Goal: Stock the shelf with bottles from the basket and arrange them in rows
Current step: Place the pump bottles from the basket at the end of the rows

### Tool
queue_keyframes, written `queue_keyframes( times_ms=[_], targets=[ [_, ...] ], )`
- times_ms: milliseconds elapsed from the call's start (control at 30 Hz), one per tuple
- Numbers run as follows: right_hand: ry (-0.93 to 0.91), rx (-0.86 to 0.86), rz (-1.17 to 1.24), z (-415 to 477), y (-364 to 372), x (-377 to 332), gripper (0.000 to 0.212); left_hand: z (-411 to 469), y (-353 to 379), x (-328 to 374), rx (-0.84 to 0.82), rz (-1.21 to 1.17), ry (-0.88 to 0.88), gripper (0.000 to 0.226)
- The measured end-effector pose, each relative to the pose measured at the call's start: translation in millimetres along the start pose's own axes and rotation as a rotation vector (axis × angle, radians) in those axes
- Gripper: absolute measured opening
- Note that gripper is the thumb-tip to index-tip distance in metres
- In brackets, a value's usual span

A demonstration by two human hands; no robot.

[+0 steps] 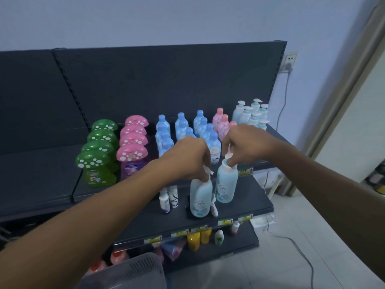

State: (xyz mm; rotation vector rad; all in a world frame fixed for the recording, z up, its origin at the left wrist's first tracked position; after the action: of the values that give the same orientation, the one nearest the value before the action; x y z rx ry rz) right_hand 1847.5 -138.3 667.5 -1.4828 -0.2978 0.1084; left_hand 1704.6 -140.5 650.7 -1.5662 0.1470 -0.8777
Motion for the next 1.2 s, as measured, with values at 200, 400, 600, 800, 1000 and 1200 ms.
queue_keyframes(
  times_ms=[200,400,600,800,1000,1200],
  targets=[
    [-0.004,-0.048,-0.034,7.5,3.5,75.7,0.023,54.2,18.4,35.0,0.053,-0.001,0.007,0.027],
    [-0.011,-0.059,-0.061,16.6,11.0,153.3,0.025,110.1,30.6,75.9,0.085,-0.023,0.002,0.025],
    [-0.016,-0.069,-0.053,22.4,17.1,220.5,0.024,162.7,42.9,117.5,0.070,-0.017,0.029,0.026],
    [-0.050,-0.079,-0.036,32.5,16.6,266.8,0.019,209.0,52.7,146.1,0.091,0.024,0.010,0.029],
    [-0.115,-0.049,-0.026,55.0,16.5,291.6,0.015,244.1,58.9,160.0,0.126,-0.003,-0.025,0.028],
    [-0.159,-0.029,0.002,84.1,25.3,307.9,0.019,271.4,60.2,165.8,0.169,-0.029,-0.069,0.031]
  ],
)
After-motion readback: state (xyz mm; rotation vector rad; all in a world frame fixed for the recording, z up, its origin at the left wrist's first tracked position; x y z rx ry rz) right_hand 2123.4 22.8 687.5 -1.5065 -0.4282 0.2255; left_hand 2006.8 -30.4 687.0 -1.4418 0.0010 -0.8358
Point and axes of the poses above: each hand's wrist, its own z-axis towards the middle knuckle, its own y-axis out of the palm, x = y × z, the point moved 7 cm from there along z, towards the middle knuckle, and after that the axes turned 11 degrees about -z, right-handed, at the moved point
